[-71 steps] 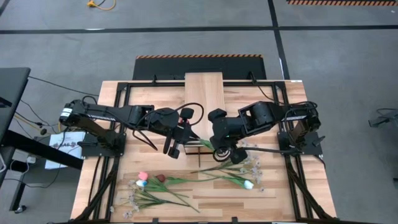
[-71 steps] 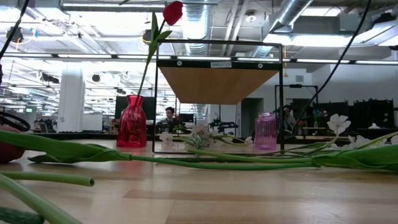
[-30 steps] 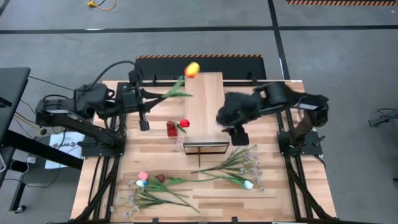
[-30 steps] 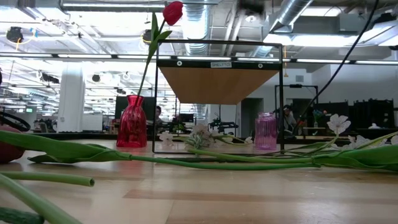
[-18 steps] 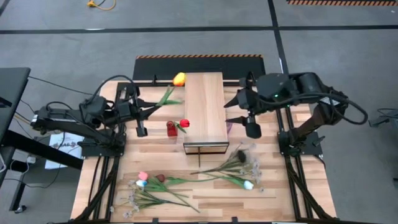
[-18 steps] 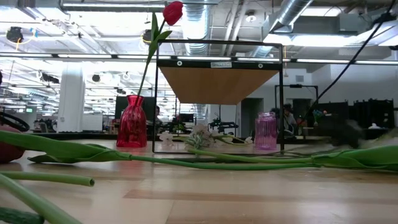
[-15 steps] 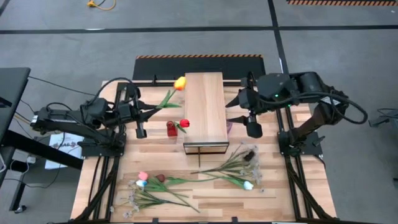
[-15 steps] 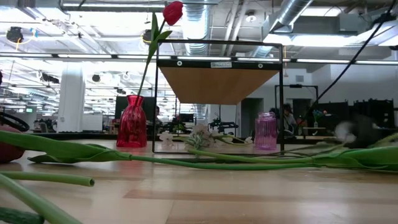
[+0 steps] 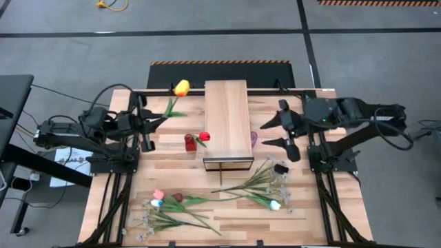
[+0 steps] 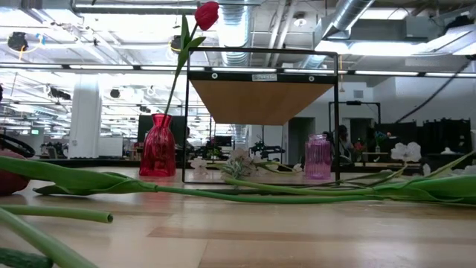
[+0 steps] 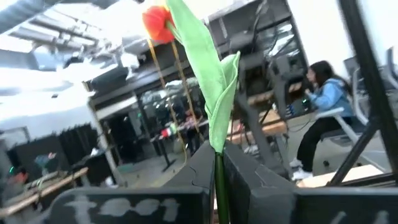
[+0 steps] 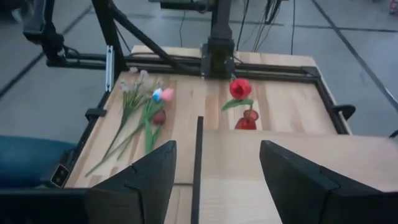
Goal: Pick and place flowers into a vace then onto a shelf
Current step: Put the yellow tulip into the red flower vase
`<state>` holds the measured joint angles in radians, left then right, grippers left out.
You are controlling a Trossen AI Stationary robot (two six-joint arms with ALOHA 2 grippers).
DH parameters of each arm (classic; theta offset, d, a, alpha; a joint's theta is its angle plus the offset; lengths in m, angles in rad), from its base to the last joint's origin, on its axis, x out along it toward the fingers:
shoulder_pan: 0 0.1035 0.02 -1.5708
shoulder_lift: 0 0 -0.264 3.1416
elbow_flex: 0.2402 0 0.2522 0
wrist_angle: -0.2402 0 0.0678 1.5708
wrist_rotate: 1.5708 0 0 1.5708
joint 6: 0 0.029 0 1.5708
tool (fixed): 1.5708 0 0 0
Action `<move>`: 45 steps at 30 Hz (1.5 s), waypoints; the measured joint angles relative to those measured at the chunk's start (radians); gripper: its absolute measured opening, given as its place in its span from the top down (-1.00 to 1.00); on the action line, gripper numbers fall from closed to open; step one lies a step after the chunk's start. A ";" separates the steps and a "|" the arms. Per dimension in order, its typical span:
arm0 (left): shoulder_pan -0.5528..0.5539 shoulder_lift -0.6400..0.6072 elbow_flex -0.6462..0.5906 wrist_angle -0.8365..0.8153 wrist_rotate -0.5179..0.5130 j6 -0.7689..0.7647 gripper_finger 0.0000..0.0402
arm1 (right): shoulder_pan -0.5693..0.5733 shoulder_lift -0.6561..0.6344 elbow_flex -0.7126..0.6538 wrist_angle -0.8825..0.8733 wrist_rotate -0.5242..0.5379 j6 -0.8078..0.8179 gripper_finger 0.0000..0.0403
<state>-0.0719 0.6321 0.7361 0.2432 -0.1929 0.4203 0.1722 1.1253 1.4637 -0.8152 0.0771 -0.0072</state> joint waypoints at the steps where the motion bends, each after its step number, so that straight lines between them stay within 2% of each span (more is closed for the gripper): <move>1: 0.000 -0.003 0.000 -0.001 0.009 0.007 0.99 | 0.000 -0.040 -0.066 0.045 0.000 0.008 -0.11; 6: 0.035 0.003 0.000 -0.023 0.112 0.017 0.99 | 0.005 -0.222 -0.360 0.235 0.003 0.045 -0.12; 9: 0.080 0.016 -0.019 0.017 0.184 0.007 0.99 | 0.006 -0.313 -0.508 0.384 0.003 0.060 -0.12; 15: 0.198 0.022 -0.225 0.395 0.309 -0.090 0.99 | 0.005 -0.436 -0.715 0.584 0.002 0.084 -0.11; 19: 0.282 0.040 -0.368 0.675 0.408 -0.185 0.99 | 0.020 -0.461 -0.779 0.653 0.000 0.089 -0.11; 23: 0.348 0.095 -0.445 0.853 0.480 -0.251 0.99 | 0.058 -0.452 -0.800 0.694 0.000 0.084 -0.11; 27: 0.389 0.193 -0.457 0.971 0.555 -0.309 0.99 | 0.110 -0.432 -0.837 0.775 0.002 0.067 -0.11; 36: 0.414 0.523 -0.456 1.292 0.660 -0.417 0.99 | 0.203 -0.424 -0.895 0.851 0.007 0.061 -0.12; 42: 0.414 0.658 -0.405 1.307 0.693 -0.413 0.99 | 0.239 -0.426 -0.919 0.876 0.009 0.060 -0.12; 45: 0.414 0.688 -0.372 1.310 0.708 -0.413 0.99 | 0.251 -0.419 -0.921 0.876 0.009 0.062 -0.12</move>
<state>0.3424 1.3205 0.3643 1.5536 0.5156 0.0071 0.4228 0.7065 0.5430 0.0604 0.0858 0.0544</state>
